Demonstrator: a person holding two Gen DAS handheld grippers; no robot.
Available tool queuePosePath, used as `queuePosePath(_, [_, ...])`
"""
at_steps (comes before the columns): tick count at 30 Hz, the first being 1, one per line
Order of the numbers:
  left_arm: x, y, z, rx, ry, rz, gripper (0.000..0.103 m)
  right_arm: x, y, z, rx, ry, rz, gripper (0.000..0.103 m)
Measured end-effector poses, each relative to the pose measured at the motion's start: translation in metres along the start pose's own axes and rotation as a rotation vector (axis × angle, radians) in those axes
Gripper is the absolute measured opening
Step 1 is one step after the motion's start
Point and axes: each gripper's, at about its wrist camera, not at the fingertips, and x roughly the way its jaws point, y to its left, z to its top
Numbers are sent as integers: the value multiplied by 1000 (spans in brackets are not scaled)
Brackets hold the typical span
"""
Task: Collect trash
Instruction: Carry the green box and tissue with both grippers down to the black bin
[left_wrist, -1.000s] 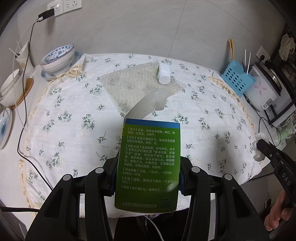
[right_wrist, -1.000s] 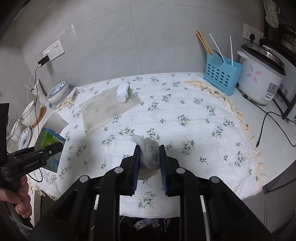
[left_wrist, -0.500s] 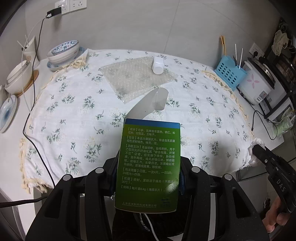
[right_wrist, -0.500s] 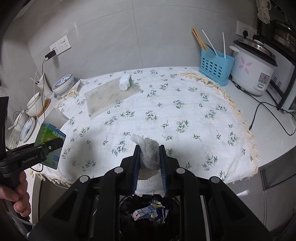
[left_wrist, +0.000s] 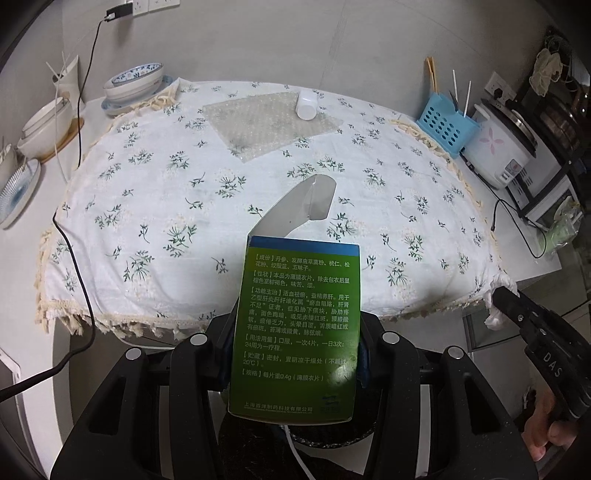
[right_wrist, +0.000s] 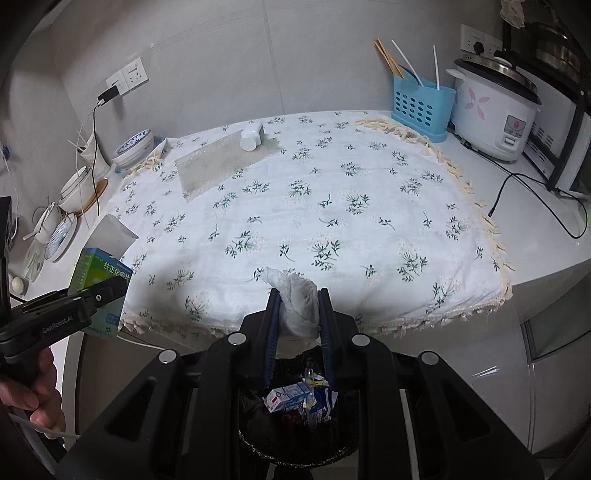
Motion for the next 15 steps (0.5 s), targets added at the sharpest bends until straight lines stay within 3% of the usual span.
queuePosePath(7, [6,-7,-34,29,31,-47,47,1,0,-29,-15,45,-11,19])
queuePosePath(15, [23,-7,-71,42,99,-52,47,15,-6,-62,-5,108,-9,19])
